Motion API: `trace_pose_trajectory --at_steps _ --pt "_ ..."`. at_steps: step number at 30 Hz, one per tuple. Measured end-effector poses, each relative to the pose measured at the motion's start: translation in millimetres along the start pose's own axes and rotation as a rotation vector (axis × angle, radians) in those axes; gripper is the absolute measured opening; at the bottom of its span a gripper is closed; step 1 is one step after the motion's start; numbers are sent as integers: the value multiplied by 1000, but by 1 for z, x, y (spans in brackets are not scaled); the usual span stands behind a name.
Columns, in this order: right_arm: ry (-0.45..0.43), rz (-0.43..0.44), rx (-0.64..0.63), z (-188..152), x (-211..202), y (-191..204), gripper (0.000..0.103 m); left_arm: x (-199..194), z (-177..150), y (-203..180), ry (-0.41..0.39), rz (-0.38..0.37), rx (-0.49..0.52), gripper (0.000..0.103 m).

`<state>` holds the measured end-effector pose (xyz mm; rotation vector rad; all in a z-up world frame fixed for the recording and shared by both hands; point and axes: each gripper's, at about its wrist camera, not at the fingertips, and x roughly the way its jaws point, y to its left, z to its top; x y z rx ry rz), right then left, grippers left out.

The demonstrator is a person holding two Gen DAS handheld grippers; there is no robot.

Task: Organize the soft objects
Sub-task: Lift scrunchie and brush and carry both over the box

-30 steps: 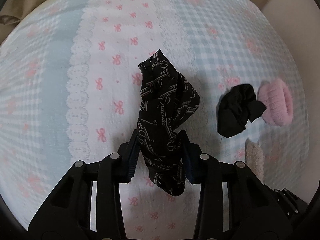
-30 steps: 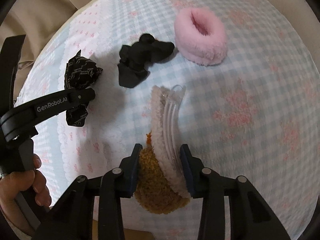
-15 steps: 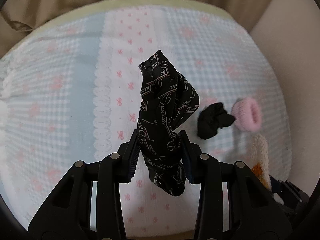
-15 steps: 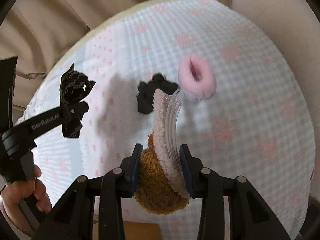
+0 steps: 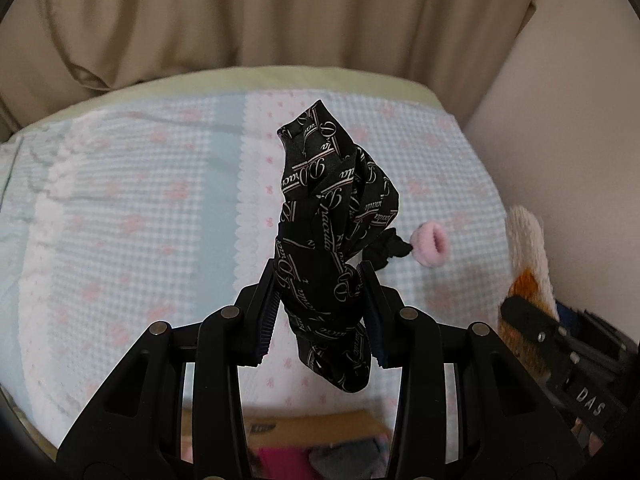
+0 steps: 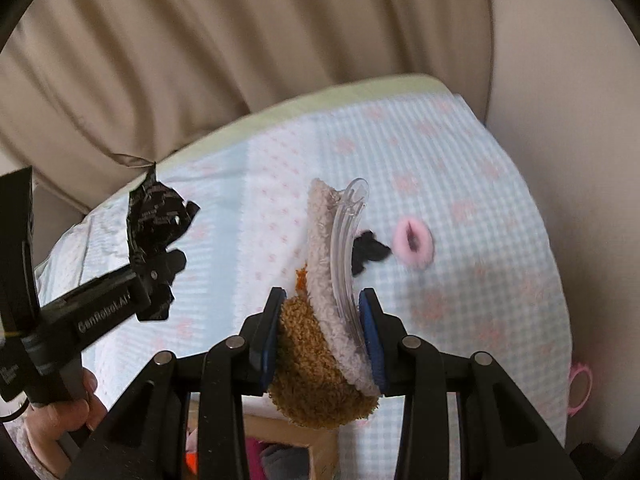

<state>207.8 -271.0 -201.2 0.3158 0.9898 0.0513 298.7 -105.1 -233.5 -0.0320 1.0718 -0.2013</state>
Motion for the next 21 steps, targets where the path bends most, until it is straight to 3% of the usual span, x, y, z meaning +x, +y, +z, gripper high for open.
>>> trace_pose_trajectory --at_steps 8,21 --pt "-34 52 -80 -16 -51 45 34 -81 -28 22 -56 13 -26 35" --pt "-34 60 -134 -88 -98 124 34 -159 -108 91 -72 14 -31 35"
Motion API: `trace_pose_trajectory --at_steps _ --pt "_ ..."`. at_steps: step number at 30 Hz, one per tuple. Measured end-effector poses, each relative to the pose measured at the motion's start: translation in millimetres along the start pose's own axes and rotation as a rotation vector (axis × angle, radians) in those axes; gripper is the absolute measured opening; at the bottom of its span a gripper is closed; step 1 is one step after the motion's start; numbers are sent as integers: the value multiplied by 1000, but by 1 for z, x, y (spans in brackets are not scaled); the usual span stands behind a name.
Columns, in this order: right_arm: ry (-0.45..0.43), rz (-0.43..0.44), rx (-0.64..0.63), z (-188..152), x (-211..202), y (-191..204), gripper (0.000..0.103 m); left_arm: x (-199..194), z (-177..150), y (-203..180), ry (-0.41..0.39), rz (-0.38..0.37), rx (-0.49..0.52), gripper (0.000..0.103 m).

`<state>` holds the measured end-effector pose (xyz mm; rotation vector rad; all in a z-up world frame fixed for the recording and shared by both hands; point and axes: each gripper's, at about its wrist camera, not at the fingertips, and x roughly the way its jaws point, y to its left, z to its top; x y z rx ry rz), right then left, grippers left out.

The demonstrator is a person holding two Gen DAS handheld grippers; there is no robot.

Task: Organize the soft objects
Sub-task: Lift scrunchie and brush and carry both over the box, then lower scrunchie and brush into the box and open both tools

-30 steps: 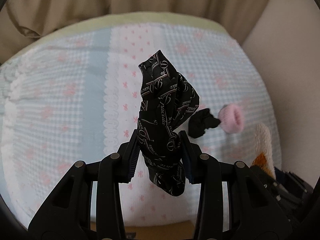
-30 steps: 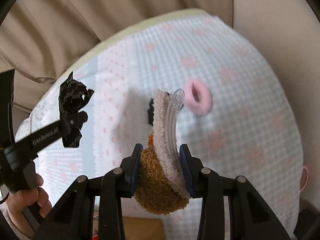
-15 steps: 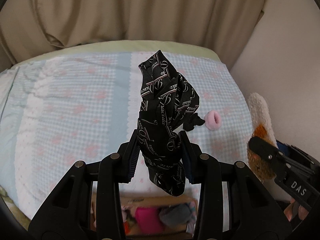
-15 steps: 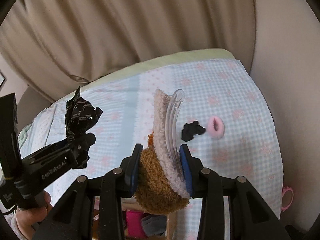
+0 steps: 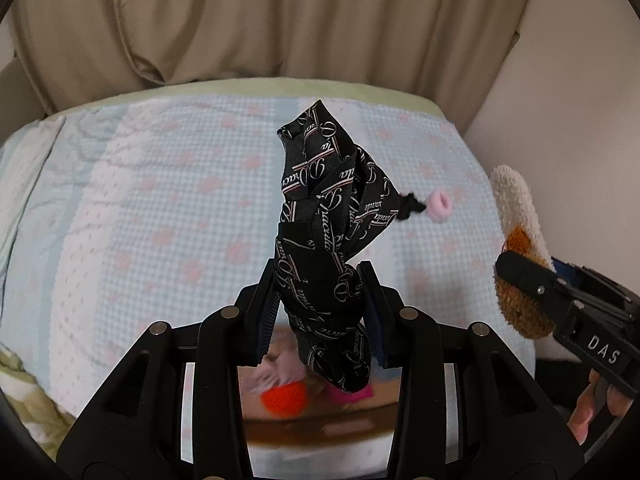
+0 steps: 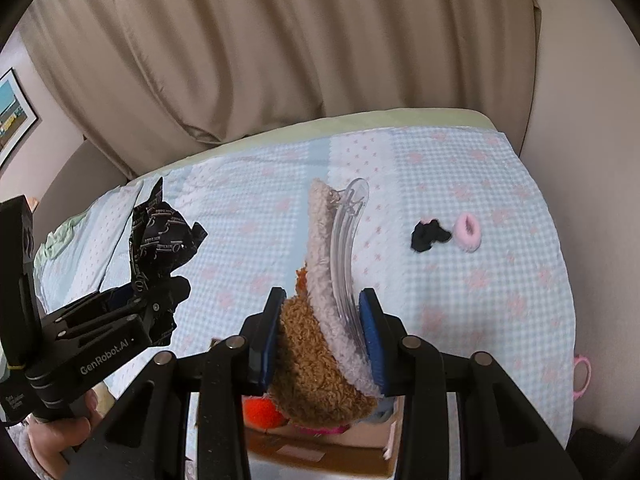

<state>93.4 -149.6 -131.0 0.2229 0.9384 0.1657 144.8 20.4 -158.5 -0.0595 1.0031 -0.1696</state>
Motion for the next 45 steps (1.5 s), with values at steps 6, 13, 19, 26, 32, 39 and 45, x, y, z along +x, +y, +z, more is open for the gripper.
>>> trace_pose_trajectory --at_steps 6,13,19,26,32,39,45 --pt "44 -11 24 -40 6 37 34 -15 -46 44 48 -6 -1 35" --pt "109 -30 79 -86 28 66 34 -5 -91 82 125 -30 12 35" --pt "188 -49 122 -118 60 70 34 27 -128 97 211 -56 18 35" --pt "286 -60 153 -145 105 58 34 78 -160 103 302 -68 13 35" --pt "346 -52 163 -151 148 42 34 129 -168 101 354 -52 20 35" --pt "408 -15 172 -150 175 32 35 152 -174 91 397 -31 44 35" --pt "441 19 211 -143 182 23 69 146 -174 85 396 1 56 103"
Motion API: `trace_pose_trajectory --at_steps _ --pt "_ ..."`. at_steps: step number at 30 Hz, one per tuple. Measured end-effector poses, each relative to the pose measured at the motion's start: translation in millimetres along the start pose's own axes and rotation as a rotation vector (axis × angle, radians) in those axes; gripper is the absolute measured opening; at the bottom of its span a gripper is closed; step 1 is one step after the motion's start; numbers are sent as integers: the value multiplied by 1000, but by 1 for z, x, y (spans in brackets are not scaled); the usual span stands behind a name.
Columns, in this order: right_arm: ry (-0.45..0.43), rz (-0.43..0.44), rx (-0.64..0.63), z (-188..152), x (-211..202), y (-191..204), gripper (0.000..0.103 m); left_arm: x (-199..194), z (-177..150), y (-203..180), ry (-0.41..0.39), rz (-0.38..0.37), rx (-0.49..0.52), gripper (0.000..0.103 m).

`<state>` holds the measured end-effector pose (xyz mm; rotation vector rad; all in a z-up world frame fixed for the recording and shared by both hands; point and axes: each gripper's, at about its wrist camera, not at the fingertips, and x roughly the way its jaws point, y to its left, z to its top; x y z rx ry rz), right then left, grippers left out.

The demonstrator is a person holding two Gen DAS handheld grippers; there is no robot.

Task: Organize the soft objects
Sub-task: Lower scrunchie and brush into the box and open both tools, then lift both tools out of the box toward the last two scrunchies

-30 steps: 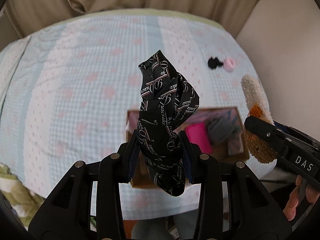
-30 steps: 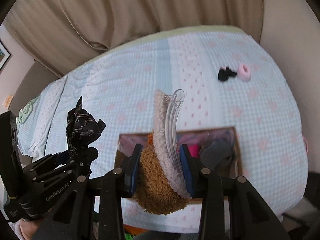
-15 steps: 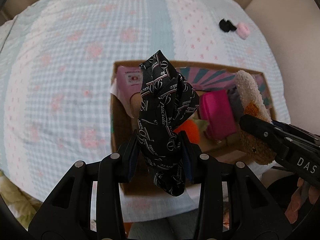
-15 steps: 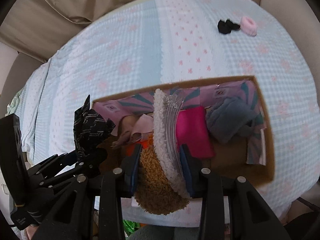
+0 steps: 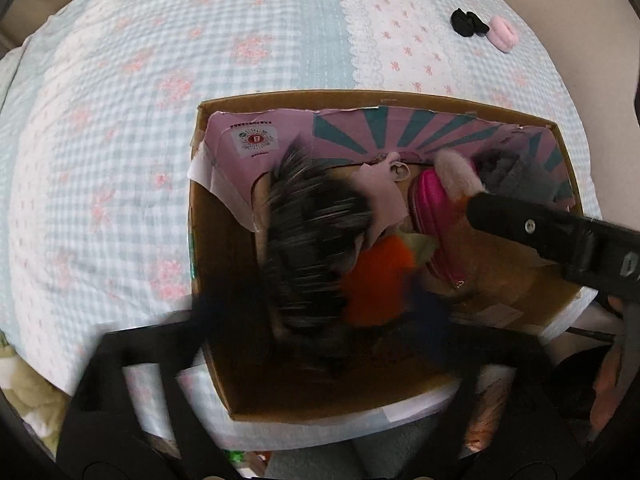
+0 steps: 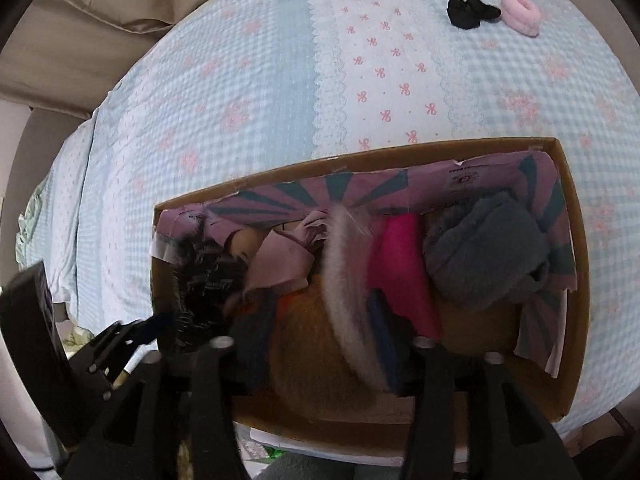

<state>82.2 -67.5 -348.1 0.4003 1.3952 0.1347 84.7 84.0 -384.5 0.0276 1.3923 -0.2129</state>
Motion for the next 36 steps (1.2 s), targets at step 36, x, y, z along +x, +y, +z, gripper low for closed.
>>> trace_pose_trajectory --at_steps 36 --pt "-174 -46 -94 -25 -115 27 103 -119 -19 -9 -141 -18 -17 103"
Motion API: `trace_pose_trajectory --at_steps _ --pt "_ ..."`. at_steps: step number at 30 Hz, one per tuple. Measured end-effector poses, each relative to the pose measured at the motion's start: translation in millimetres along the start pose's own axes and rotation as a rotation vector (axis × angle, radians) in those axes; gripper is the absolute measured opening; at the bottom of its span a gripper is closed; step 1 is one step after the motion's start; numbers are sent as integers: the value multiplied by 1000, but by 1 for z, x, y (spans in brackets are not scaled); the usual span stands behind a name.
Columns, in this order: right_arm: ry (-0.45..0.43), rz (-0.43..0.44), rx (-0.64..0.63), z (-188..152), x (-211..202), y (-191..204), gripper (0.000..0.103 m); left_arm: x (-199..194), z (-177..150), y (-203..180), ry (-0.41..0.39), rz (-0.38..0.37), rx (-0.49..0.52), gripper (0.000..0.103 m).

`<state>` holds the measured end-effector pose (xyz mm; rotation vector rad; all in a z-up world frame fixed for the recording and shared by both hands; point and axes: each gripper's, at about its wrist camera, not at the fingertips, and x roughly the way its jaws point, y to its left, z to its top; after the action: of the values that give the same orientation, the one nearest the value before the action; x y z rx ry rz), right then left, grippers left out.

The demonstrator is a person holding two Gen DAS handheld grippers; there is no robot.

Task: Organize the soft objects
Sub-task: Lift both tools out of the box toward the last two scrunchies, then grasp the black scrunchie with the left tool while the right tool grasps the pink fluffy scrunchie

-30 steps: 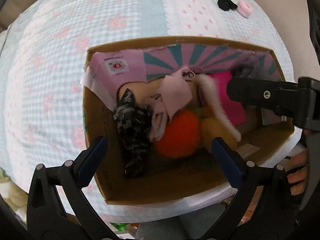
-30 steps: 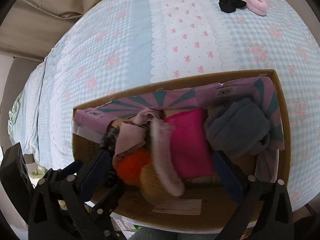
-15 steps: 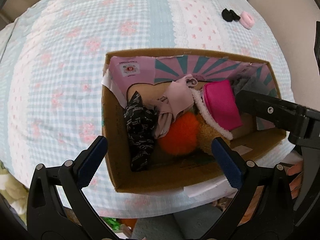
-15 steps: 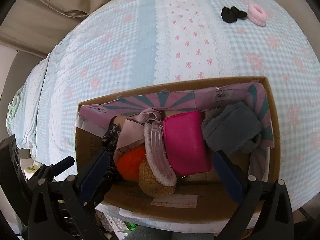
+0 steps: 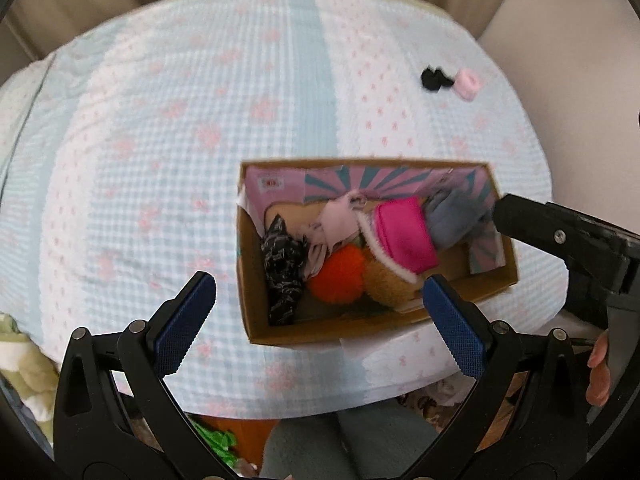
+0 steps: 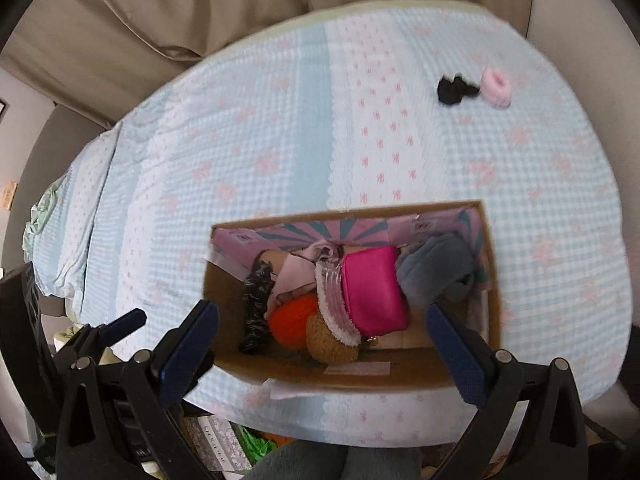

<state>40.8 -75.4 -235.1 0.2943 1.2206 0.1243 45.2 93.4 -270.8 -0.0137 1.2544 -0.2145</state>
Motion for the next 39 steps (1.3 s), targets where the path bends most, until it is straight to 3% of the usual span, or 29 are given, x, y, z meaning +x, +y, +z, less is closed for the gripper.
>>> trace_pose_trajectory --at_steps 11,18,28,34,39 --pt "-234 -133 -48 5 -108 -4 103 -86 32 -27 -222 55 69 103" --pt "-316 -194 -43 32 -143 -37 103 -106 65 -59 -315 52 107 103" --pt "-328 -184 -14 103 -144 -120 103 -69 144 -128 -326 10 112 103" --pt "-320 -166 -7 152 -126 -164 103 -21 195 -170 -295 -4 114 103" --pt "-294 -153 -10 196 -88 -200 103 39 235 -200 -267 -21 141 103"
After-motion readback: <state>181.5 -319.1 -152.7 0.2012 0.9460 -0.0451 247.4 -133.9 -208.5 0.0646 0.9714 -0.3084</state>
